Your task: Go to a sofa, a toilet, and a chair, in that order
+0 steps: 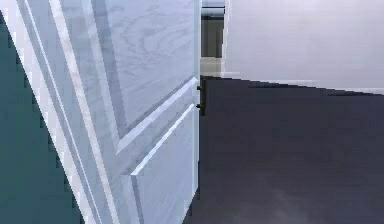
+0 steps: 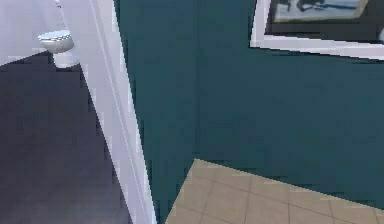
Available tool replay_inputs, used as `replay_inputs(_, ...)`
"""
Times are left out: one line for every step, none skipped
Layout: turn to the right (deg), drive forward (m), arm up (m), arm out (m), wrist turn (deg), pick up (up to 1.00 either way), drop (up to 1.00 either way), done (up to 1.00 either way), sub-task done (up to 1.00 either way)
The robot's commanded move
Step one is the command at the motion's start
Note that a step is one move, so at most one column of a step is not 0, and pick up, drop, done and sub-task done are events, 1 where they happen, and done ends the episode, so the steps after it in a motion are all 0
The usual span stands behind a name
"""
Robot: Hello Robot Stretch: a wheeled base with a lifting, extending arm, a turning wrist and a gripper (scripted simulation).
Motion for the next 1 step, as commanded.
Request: replay_inputs(3.0, 0.00, 0.00, 0.00, 0.0, 0.00, 0.00, 0.00, 0.00)
